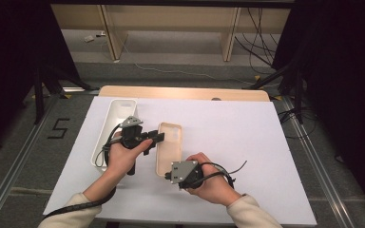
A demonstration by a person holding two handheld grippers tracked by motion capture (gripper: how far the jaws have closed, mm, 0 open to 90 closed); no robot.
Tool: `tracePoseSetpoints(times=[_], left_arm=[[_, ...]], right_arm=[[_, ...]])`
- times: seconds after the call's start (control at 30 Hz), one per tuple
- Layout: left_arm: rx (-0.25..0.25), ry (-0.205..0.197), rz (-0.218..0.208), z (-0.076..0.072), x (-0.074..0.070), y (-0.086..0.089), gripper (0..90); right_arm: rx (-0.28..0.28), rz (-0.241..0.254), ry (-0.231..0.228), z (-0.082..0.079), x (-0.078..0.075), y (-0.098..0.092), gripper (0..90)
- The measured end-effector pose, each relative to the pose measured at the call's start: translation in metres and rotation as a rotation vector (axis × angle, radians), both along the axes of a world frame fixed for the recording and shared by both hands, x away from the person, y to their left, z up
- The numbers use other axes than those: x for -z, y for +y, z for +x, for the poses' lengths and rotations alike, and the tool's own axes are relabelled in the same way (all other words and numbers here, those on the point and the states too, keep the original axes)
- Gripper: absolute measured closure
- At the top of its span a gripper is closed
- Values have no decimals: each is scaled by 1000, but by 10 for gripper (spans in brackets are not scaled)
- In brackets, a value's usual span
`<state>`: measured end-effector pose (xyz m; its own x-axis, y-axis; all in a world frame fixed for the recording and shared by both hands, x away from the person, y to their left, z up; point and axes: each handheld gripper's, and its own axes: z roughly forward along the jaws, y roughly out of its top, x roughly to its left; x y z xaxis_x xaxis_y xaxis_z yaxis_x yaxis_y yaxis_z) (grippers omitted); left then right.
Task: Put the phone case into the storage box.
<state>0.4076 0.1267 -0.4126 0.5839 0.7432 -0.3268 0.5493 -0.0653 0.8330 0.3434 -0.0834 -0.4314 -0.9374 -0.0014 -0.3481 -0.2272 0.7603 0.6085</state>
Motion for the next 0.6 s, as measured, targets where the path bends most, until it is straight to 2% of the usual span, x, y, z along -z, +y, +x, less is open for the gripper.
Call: tracePoseSetpoints(times=[0.27, 0.33, 0.4, 0.47, 0.6], left_arm=[[34, -25, 0, -9, -6, -7, 742], [43, -33, 5, -11, -8, -9, 767], [47, -32, -4, -13, -9, -9, 780], [49, -34, -25, -16, -11, -11, 794], [70, -41, -42, -17, -13, -12, 821]], right_arm=[[-2, -26, 5, 0, 5, 2, 882], [9, -53, -25, 1, 7, 3, 883], [8, -45, -3, 0, 8, 4, 883], [17, -51, -7, 0, 8, 4, 882], [31, -43, -2, 1, 10, 4, 863]])
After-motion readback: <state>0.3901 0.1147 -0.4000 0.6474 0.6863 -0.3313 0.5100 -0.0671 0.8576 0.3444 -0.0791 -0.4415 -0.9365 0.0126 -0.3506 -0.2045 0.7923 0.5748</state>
